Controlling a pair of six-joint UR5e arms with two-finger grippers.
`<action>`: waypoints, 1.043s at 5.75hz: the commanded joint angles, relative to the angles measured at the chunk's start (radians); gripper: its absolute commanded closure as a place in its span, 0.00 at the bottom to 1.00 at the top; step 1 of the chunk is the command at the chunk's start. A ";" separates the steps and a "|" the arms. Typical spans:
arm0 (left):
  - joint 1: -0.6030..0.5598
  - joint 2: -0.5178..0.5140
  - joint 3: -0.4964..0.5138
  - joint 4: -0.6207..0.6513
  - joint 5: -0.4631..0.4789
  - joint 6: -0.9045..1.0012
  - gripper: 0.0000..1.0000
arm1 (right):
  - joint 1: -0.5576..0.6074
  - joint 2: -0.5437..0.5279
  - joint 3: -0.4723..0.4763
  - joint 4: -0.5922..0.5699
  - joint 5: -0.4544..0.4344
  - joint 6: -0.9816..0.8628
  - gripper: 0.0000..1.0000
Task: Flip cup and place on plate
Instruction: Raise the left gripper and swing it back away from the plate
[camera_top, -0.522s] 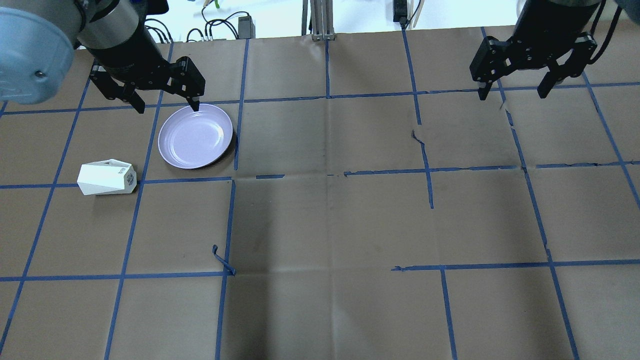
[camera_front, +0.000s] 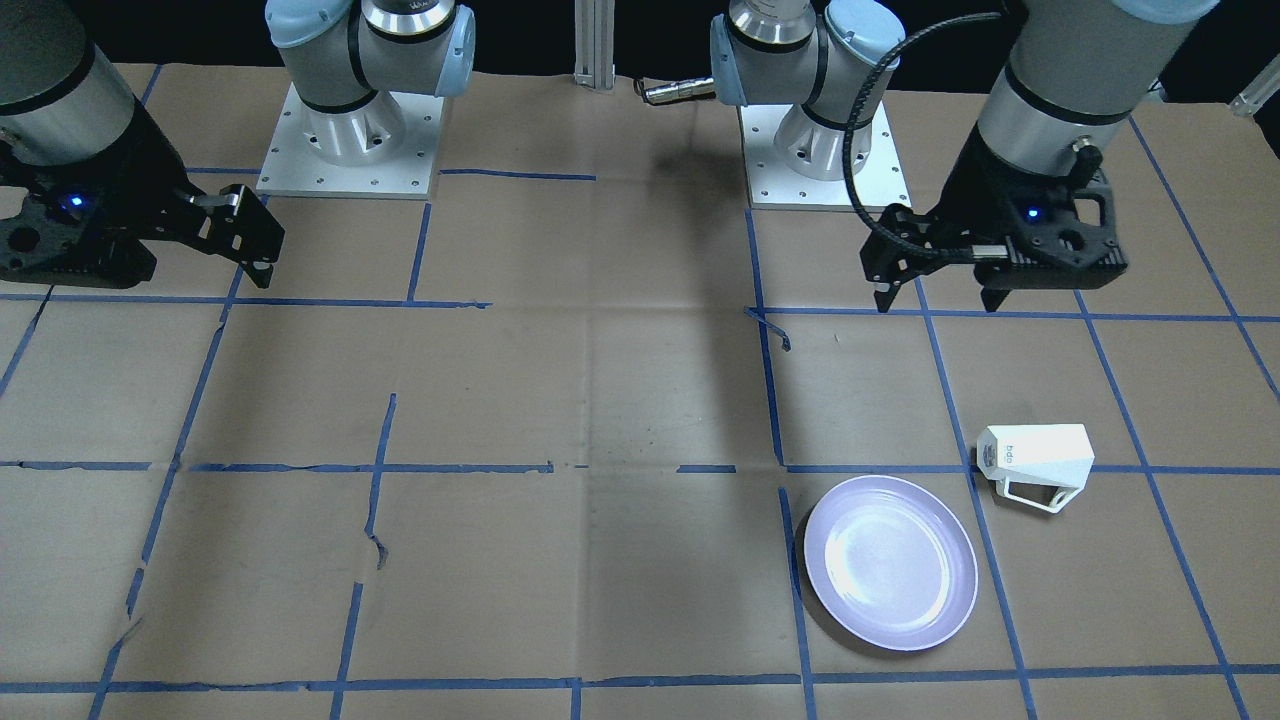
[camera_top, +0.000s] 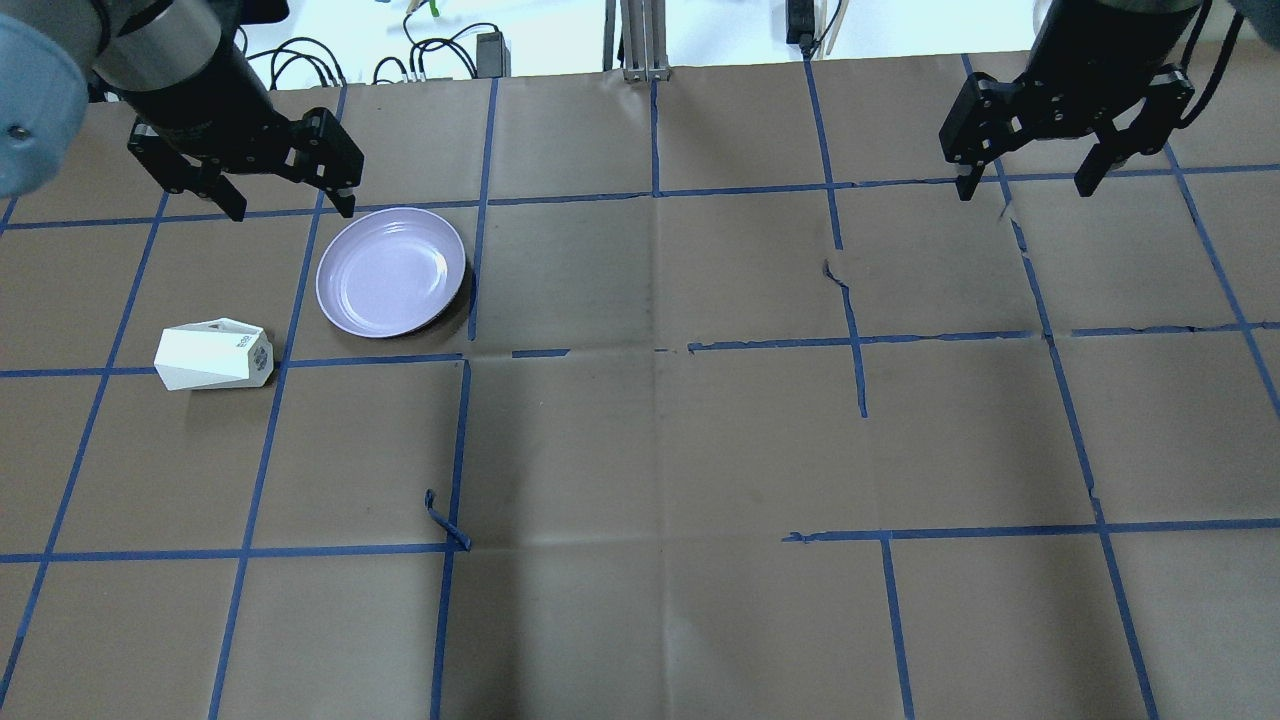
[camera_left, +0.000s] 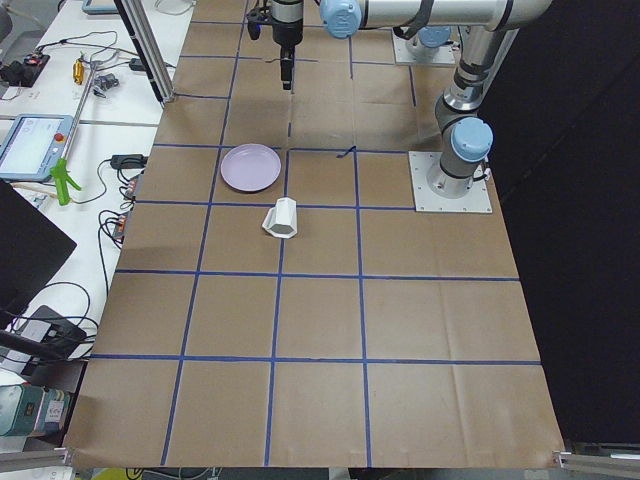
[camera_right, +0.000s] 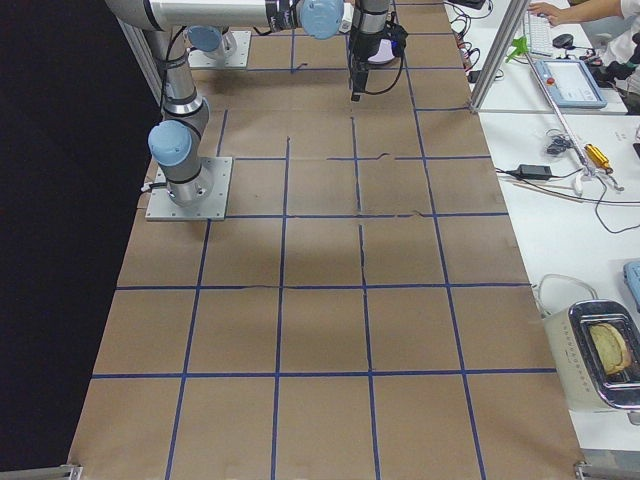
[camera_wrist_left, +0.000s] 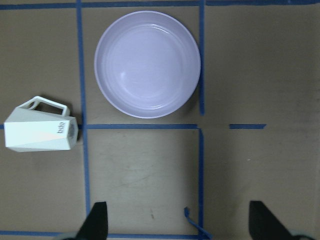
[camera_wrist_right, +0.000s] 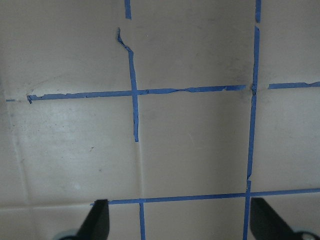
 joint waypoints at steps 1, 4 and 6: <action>0.203 0.011 0.011 -0.039 -0.025 0.223 0.01 | 0.000 0.000 0.000 0.000 0.000 0.000 0.00; 0.544 -0.078 0.024 -0.062 -0.190 0.606 0.01 | 0.000 0.000 0.000 0.000 0.000 0.000 0.00; 0.665 -0.222 0.032 -0.056 -0.305 0.775 0.01 | 0.000 0.000 0.000 0.000 0.000 0.000 0.00</action>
